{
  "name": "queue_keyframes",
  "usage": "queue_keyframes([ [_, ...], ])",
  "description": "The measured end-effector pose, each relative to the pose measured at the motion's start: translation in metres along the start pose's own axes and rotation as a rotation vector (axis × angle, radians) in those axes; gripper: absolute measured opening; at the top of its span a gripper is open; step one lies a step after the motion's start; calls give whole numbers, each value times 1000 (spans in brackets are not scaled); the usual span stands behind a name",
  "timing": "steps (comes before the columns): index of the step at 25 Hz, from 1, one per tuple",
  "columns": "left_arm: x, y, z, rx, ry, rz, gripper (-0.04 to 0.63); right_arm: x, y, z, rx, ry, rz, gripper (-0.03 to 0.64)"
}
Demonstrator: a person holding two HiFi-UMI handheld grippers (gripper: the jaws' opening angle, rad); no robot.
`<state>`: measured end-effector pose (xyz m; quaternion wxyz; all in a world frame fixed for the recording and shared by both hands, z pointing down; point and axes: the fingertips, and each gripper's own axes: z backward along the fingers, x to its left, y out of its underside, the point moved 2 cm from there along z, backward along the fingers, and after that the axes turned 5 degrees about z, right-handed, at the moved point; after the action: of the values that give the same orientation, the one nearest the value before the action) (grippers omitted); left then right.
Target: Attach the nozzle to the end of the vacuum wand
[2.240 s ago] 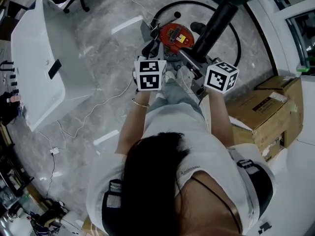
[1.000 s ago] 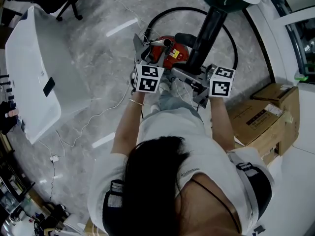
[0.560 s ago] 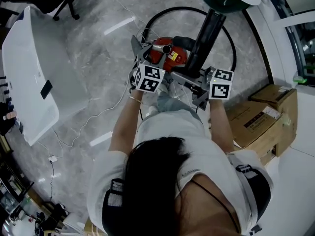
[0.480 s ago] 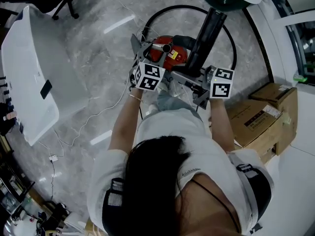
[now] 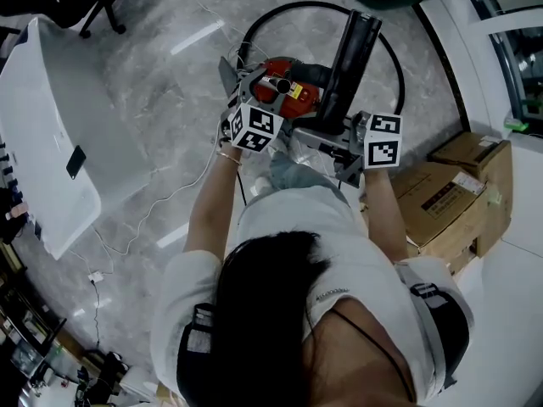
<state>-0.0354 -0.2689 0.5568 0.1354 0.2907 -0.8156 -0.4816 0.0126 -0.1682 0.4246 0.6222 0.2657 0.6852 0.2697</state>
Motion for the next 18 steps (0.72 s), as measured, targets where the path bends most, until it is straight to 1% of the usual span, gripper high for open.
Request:
queue_keyframes([
  [3, 2, -3, -3, -5, 4, 12, 213, -3, 2, -1, 0, 6, -21, 71],
  [7, -7, -2, -6, 10, 71, 40, 201, -2, 4, 2, -9, -24, -49, 71],
  [10, -10, -3, -9, 12, 99, 31, 187, -1, 3, 5, -23, -58, -84, 74],
  [13, -8, -4, -9, -1, 95, 23, 183, -1, 1, 7, -49, -80, -114, 74],
  [18, -3, -3, -5, -24, 67, 39, 178, 4, -1, 7, -76, -148, -175, 74],
])
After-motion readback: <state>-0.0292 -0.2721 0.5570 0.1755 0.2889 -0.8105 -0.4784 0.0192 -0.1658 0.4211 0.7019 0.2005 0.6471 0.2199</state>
